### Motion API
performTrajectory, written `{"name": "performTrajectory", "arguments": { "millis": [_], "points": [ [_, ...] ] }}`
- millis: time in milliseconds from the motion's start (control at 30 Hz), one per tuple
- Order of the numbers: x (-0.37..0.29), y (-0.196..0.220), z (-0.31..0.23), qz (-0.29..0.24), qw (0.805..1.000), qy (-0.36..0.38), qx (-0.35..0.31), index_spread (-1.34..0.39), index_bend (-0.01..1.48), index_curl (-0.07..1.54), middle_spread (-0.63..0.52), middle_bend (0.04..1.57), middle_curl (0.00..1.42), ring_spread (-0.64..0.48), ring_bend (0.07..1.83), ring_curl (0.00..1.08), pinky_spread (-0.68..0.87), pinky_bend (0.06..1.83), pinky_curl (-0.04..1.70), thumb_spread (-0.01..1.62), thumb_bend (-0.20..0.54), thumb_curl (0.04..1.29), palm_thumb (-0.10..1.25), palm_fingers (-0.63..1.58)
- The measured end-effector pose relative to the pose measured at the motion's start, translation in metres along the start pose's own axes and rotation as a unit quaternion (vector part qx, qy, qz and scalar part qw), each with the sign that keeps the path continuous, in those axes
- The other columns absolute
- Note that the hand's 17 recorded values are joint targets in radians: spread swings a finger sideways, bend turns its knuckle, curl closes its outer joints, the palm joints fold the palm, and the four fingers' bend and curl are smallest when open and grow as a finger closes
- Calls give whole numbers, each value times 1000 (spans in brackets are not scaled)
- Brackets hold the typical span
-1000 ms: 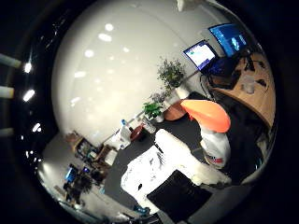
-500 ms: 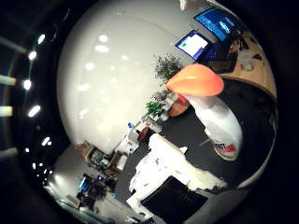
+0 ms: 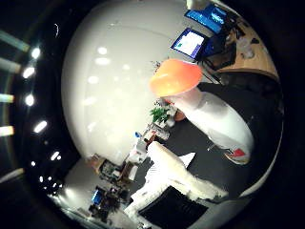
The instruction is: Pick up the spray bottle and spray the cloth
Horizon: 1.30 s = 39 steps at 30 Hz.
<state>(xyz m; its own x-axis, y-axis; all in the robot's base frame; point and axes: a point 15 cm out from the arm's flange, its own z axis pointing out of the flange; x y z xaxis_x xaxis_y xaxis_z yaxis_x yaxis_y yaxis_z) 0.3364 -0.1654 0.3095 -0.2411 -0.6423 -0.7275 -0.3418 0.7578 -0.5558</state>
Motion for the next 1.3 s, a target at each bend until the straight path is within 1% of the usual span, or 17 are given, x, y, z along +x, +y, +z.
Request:
{"name": "performTrajectory", "arguments": {
  "millis": [167, 267, 500, 733, 967, 1300],
  "points": [
    [19, -13, 2, 22, 1000, -17, -10, -139, 182, 324, 232, 185, 293, 374, 377, 226, 660, 1005, 165, 1074, -23, 425, 510, 165],
    [25, -20, 7, 19, 1000, -19, -12, -139, 181, 326, 233, 186, 292, 379, 375, 226, 658, 992, 160, 1076, -24, 427, 514, 158],
    [19, -16, 23, 17, 999, -33, -32, -139, 181, 330, 234, 185, 290, 377, 355, 224, 659, 990, 159, 1076, -24, 430, 514, 156],
    [-11, 3, 46, 7, 996, -65, -64, -130, 179, 330, 232, 186, 287, 379, 352, 228, 660, 977, 155, 1078, -24, 433, 517, 148],
    [-30, 22, 59, -6, 993, -81, -90, -125, 179, 330, 240, 185, 286, 377, 344, 229, 667, 958, 156, 1071, -24, 437, 527, 142],
    [-17, 43, 81, -1, 991, -67, -119, -116, 167, 319, 234, 193, 291, 363, 374, 239, 660, 951, 158, 1070, -24, 437, 528, 180]
  ]
}}
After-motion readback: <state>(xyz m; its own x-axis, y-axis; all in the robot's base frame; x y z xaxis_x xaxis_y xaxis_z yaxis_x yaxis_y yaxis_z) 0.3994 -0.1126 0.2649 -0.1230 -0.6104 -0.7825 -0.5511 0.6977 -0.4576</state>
